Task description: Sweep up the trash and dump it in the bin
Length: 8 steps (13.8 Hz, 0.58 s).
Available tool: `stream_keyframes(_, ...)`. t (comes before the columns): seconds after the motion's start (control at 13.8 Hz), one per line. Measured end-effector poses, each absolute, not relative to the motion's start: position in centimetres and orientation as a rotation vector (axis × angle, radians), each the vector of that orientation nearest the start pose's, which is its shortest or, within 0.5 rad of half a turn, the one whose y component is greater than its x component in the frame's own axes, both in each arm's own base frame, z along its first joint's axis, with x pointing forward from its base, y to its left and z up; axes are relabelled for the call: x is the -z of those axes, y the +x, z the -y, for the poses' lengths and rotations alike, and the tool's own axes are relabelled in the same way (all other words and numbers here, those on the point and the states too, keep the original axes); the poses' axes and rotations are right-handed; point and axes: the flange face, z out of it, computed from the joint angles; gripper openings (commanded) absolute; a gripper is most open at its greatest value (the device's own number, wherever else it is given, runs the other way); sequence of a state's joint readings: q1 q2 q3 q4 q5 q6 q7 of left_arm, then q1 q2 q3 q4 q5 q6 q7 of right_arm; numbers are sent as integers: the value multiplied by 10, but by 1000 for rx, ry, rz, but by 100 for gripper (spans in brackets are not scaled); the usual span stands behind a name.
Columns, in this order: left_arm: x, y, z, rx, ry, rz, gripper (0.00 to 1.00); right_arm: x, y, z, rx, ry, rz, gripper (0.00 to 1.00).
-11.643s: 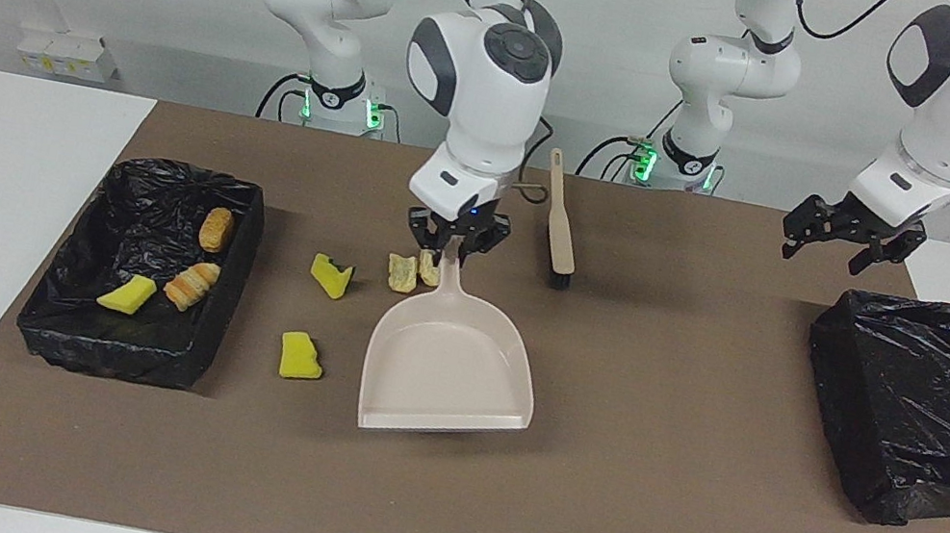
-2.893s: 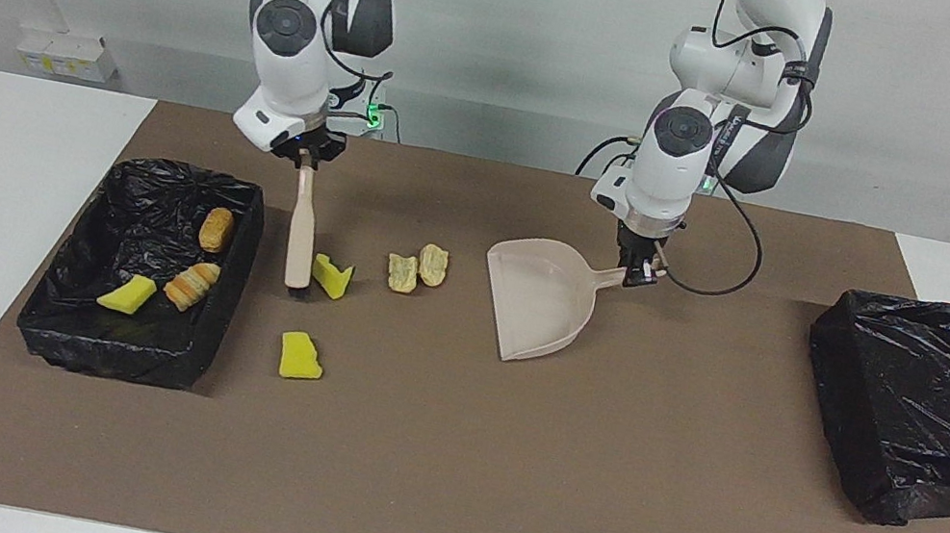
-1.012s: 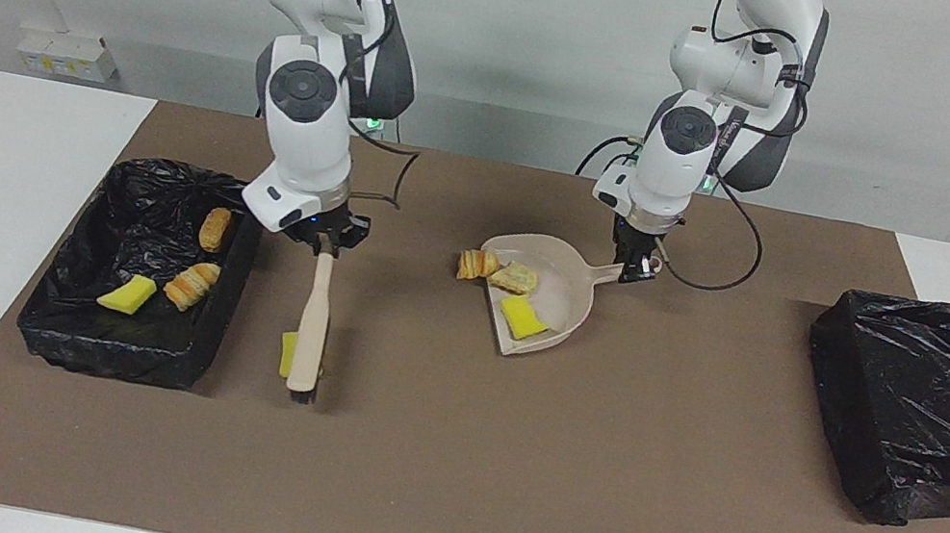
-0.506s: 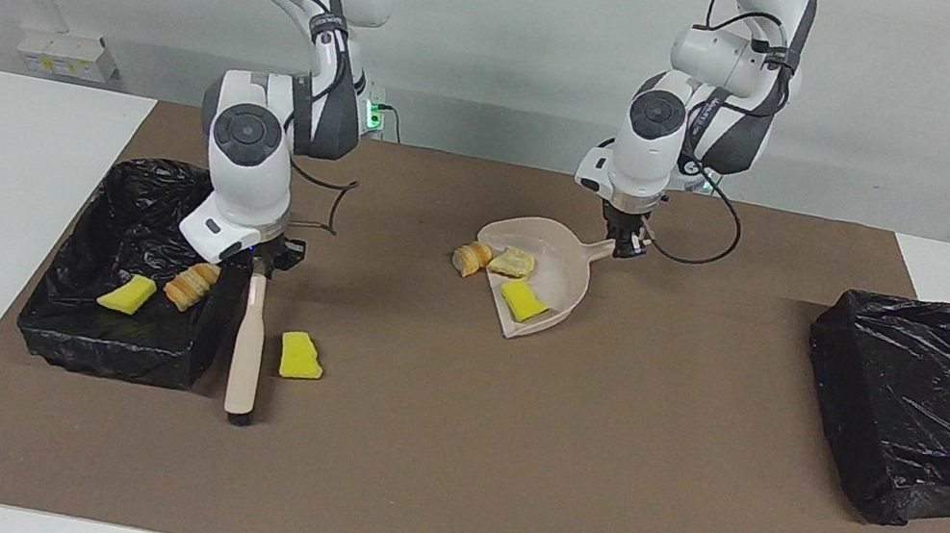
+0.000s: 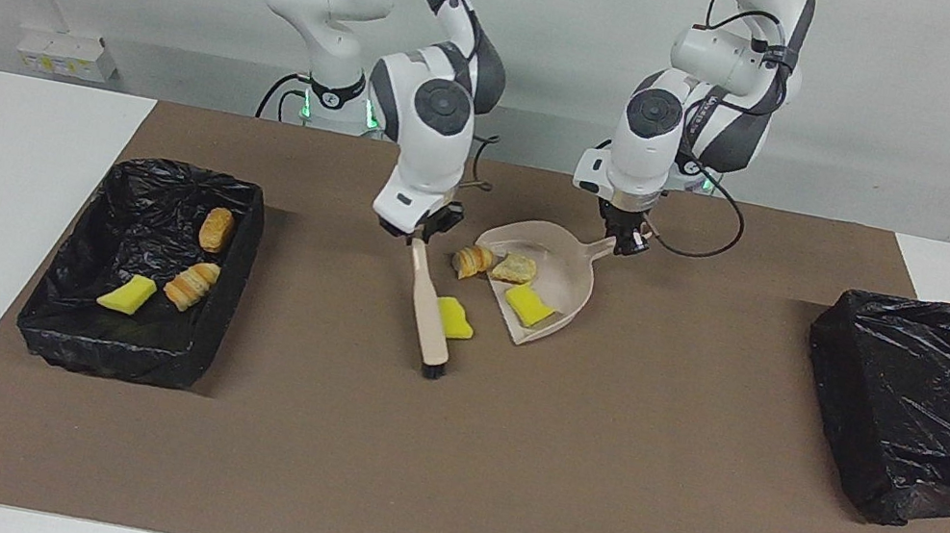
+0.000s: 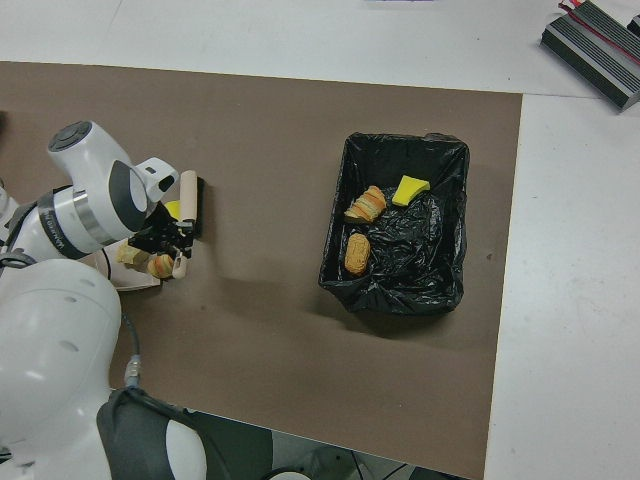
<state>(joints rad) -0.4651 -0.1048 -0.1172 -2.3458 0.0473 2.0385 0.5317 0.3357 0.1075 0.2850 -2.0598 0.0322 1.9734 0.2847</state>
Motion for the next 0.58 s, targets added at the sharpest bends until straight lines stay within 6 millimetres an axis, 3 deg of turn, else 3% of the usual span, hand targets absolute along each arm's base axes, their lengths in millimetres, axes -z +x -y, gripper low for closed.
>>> stream_keyframes(0.14,-359,391,254,-300,-2587,-1653,0,-379,396,-355,-329,-3102,463,0)
stream_keyframes(0.29,-359,393,255,-261,-2592,-1655,0,-387,363,-383,-306,-3114,429,0)
stream_keyframes(0.43,-357,397,257,-203,-2583,-1683,0,-398,347,-399,-270,-3112,418,0)
stream_keyframes(0.58,-353,405,253,-150,-2557,-1740,0,-414,353,-400,-230,-3098,405,0)
